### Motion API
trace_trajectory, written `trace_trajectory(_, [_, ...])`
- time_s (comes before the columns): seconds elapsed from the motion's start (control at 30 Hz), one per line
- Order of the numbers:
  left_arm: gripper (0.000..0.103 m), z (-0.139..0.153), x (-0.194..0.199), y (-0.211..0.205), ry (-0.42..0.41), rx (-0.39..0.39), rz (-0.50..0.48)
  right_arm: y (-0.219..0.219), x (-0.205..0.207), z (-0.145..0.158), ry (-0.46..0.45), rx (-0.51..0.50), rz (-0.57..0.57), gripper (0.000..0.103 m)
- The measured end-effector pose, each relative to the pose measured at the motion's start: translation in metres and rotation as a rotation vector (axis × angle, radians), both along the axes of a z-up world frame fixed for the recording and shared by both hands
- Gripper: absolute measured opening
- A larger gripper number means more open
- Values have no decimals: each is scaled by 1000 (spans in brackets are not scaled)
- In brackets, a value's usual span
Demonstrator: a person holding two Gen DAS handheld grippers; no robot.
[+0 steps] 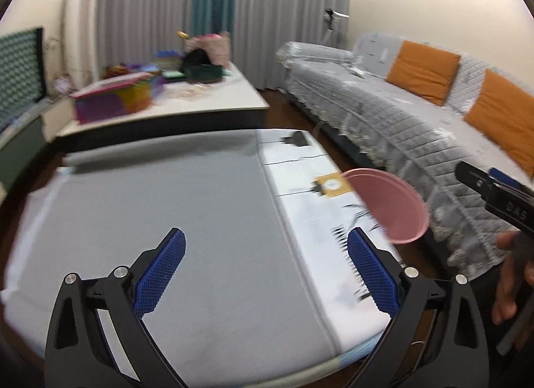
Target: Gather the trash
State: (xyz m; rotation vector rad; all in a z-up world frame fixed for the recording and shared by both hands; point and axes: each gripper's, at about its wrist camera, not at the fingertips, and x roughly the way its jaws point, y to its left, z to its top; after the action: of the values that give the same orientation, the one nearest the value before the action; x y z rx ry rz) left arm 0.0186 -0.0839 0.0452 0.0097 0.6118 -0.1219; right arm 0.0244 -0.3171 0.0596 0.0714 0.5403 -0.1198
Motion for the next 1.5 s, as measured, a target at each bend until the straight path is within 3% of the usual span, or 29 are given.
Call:
trace_trajectory(0.37, [95, -21, -58, 44, 42, -14, 136, 51, -52, -28, 48, -98, 9, 98])
trace_trajectory(0.8, [95, -33, -48, 45, 67, -30, 144, 70, -42, -47, 94, -102, 62, 98])
trace_trajectory(1.5, [95, -37, -47, 38, 79, -37, 127, 66, -41, -44, 86, -88, 49, 98])
